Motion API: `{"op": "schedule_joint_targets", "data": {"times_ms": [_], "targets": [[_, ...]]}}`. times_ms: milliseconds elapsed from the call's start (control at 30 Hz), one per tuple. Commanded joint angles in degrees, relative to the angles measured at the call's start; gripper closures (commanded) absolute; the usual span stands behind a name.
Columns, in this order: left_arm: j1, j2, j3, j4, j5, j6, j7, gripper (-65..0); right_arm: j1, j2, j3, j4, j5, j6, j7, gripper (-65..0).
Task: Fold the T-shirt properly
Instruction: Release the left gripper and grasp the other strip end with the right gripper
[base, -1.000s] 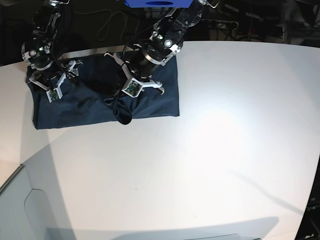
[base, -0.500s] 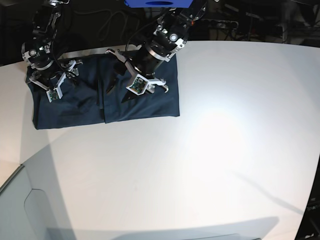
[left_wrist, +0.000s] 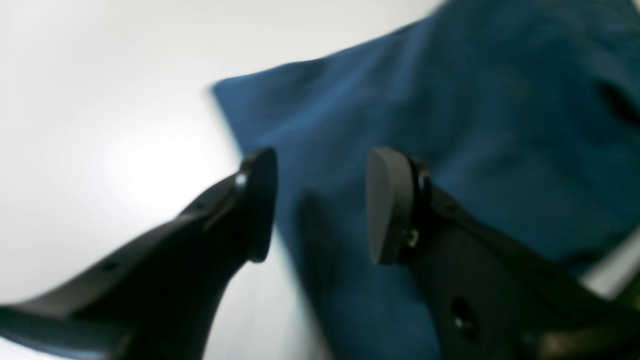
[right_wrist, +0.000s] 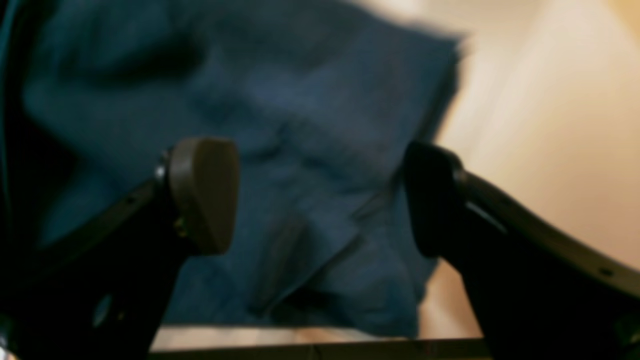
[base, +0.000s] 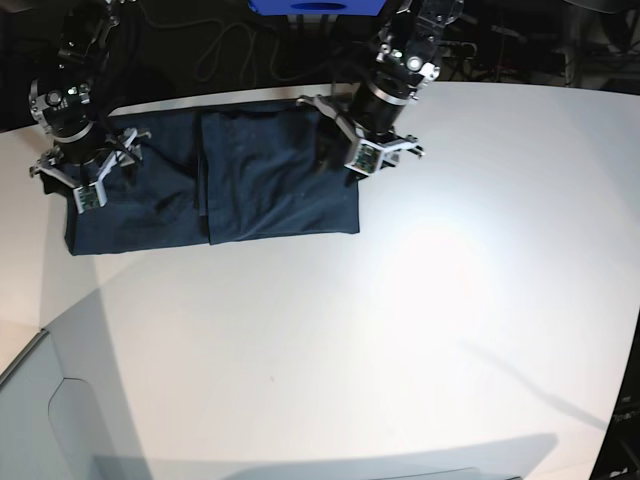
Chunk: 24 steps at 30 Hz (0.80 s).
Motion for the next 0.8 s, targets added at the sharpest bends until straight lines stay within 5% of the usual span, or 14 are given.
{"op": "schedule_joint_targets", "data": {"times_ms": [0, 433, 767], "targets": [[0.22, 0.39, -0.65, 0.74, -0.27, -0.38, -1.59, -28.2, 0.10, -0.08, 1.37, 1.64, 0.35, 0.57, 0.76, -49.8], [0.04, 0.39, -1.79, -0.40, -0.27, -0.47, -1.50, -28.2, 7.04, 4.05, 4.54, -13.57, 0.35, 0.57, 0.67, -49.7], [-0.05, 0.39, -1.70, -2.95, -0.27, -0.47, -1.59, -28.2, 11.26, 4.32, 9.64, -21.83, 0.44, 0.57, 1.20, -51.0]]}}
